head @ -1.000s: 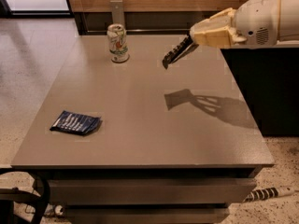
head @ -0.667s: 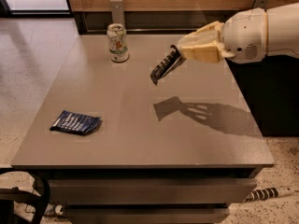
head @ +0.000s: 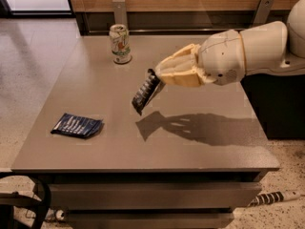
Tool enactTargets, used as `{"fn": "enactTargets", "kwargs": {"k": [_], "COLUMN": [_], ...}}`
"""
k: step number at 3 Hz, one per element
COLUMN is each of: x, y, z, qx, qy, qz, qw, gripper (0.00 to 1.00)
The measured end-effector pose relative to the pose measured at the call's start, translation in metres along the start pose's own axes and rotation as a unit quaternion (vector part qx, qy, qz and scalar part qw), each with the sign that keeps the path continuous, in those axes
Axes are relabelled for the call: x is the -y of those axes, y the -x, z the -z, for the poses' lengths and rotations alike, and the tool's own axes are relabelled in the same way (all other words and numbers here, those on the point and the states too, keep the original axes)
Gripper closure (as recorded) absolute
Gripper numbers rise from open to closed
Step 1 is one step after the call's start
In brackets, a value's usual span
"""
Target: Move rxbar chocolate near rxbar blueberry
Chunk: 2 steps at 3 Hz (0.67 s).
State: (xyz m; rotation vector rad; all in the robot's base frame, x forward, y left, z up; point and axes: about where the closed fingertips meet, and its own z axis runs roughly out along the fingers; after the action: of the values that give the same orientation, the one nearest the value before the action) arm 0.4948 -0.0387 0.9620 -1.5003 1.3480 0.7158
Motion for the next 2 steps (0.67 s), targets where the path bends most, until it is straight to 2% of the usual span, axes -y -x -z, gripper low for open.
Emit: {"fn": "enactTargets", "kwargs": {"k": [1, 2], "x": [-0.0147, -0.0183], "y": [-0.0056, -0.0059], "z": [-0.0218, -0.0262], "qx": [0.011, 0.013], "qy": [0.052, 0.063], "qz": [0.028, 0.034], "qw": [0.9982, 0.9973], "gripper": [1.0, 0.9]}}
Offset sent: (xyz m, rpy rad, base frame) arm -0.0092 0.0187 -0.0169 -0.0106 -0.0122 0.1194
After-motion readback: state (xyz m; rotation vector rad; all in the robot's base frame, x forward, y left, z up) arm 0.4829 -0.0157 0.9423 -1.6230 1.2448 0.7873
